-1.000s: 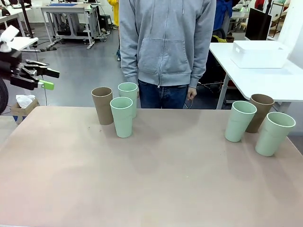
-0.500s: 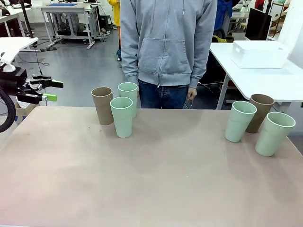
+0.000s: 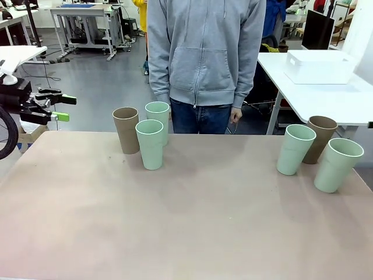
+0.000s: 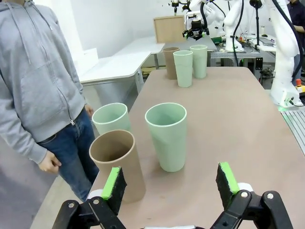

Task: Stack the cups and store them in the basket.
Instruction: Pick up two Reusable plastic cups , one in each hand.

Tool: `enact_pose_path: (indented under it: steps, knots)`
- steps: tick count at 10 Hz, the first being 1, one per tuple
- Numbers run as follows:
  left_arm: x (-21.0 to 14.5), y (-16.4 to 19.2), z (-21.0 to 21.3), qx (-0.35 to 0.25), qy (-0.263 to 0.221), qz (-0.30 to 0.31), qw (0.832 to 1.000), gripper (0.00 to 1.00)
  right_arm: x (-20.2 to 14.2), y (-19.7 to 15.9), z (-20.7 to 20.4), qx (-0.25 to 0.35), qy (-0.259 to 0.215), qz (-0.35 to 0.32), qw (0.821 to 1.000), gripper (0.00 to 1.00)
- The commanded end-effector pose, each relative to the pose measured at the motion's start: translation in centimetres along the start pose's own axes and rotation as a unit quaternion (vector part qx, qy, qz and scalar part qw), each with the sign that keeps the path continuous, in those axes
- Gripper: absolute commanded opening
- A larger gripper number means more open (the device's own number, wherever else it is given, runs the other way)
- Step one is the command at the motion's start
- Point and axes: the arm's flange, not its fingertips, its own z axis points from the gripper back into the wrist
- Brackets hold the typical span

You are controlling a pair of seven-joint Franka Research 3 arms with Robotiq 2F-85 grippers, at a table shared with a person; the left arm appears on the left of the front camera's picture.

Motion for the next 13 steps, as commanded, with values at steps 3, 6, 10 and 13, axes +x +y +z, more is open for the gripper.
enact_pose_path:
  steps: [3,6,10,13]
  knots:
    - [-4.2,5.2,-2.0,-0.013,-0.028,0.000,1.000,1.00,-3.5,0.9,-0.1,-0.011,-0.051,0.040,0.998,1.00]
    - [-7.3,8.3,-3.9,-0.029,-0.043,-0.014,0.999,1.00,-6.2,0.5,-1.9,-0.003,-0.054,0.040,0.998,1.00]
    - [-11.8,10.5,-6.1,-0.048,-0.066,-0.014,0.997,1.00,-8.4,0.2,-3.6,-0.006,-0.054,0.033,0.998,1.00]
    - [-14.7,10.9,-8.0,-0.067,-0.079,-0.013,0.995,1.00,-9.9,-0.2,-4.2,-0.008,-0.044,0.029,0.999,1.00]
